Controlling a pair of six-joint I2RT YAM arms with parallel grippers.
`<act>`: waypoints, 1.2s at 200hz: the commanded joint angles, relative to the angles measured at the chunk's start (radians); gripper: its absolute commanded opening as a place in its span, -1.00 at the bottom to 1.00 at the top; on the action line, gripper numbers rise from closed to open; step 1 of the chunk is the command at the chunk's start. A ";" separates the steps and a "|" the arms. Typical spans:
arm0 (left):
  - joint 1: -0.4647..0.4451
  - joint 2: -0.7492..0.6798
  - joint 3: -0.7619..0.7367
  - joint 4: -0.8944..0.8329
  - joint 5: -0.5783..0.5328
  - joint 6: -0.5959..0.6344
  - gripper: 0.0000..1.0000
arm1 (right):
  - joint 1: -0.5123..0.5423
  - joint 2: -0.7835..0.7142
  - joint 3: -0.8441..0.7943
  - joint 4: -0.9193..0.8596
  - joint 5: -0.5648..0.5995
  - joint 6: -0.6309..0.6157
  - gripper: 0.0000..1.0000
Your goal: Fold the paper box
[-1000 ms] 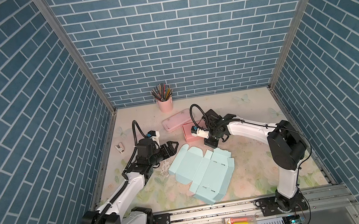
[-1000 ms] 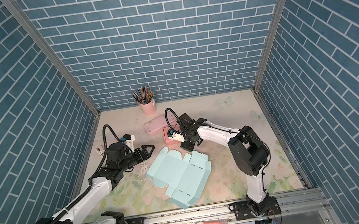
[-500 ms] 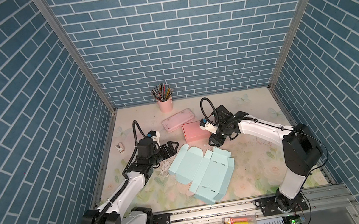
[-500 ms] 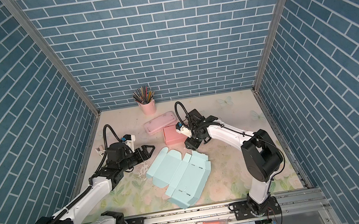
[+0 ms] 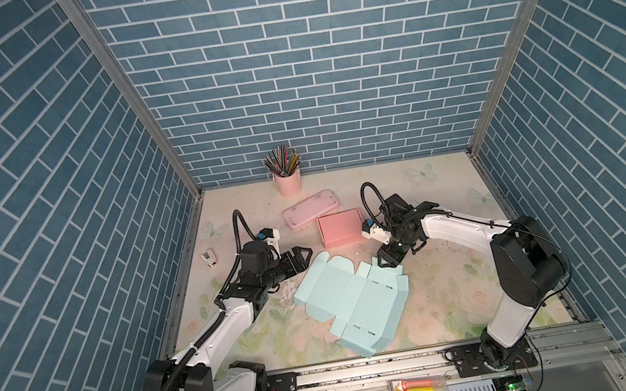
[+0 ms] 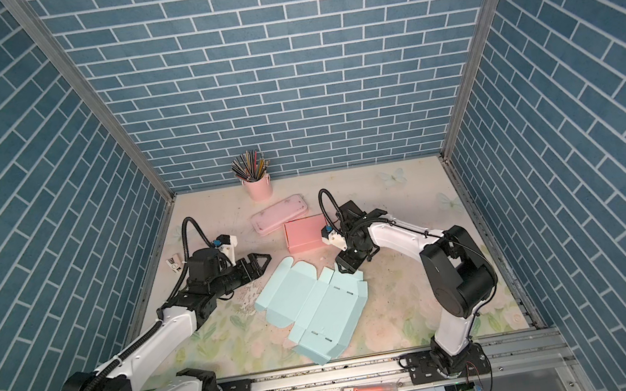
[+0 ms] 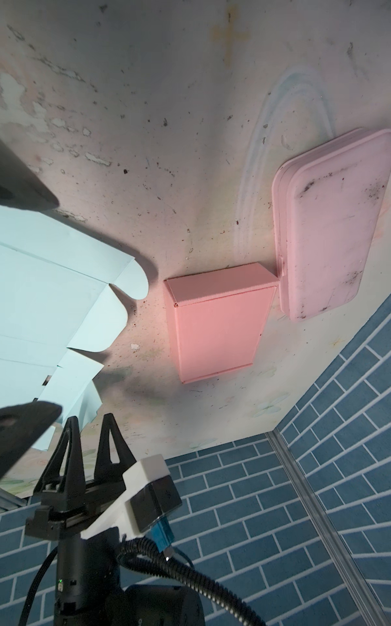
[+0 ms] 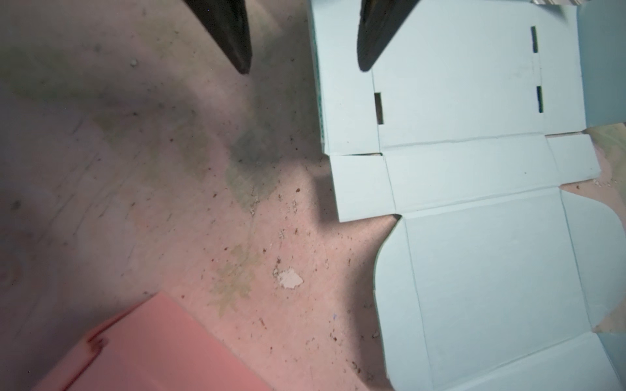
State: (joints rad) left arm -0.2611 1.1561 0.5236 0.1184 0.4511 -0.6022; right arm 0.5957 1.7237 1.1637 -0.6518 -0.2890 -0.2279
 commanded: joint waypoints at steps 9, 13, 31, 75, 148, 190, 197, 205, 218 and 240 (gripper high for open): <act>0.004 0.003 0.032 0.005 0.006 0.002 0.76 | 0.017 0.035 0.011 -0.034 -0.014 -0.047 -0.24; 0.005 0.002 0.032 0.002 0.003 0.002 0.77 | 0.018 0.041 0.014 -0.036 -0.013 -0.049 -0.27; 0.004 -0.001 0.026 0.000 0.001 0.002 0.77 | 0.018 0.063 0.034 -0.047 -0.004 -0.053 -0.47; 0.005 -0.012 0.012 0.006 -0.004 -0.007 0.76 | 0.025 0.090 0.058 -0.062 -0.006 -0.083 -0.70; 0.005 -0.015 0.010 -0.001 -0.006 -0.010 0.76 | 0.073 0.149 0.144 -0.062 0.052 -0.198 -1.00; 0.003 -0.018 0.005 -0.012 -0.013 -0.007 0.76 | 0.106 0.180 0.232 -0.014 0.052 -0.311 -1.00; 0.005 -0.019 0.006 -0.016 -0.015 -0.005 0.76 | 0.113 0.196 0.252 -0.015 0.064 -0.327 -1.00; 0.004 -0.019 0.005 -0.020 -0.018 -0.002 0.76 | 0.120 0.219 0.278 -0.021 0.078 -0.345 -1.00; 0.004 -0.015 0.007 -0.028 -0.022 0.004 0.76 | 0.129 0.262 0.330 -0.040 0.087 -0.372 -1.00; 0.005 -0.010 -0.003 -0.028 -0.027 0.005 0.76 | 0.149 0.328 0.403 -0.062 0.100 -0.418 -0.99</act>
State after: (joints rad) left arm -0.2611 1.1530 0.5323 0.1101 0.4385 -0.6094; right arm 0.7242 1.9850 1.5078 -0.6781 -0.2096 -0.5308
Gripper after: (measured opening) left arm 0.882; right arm 0.052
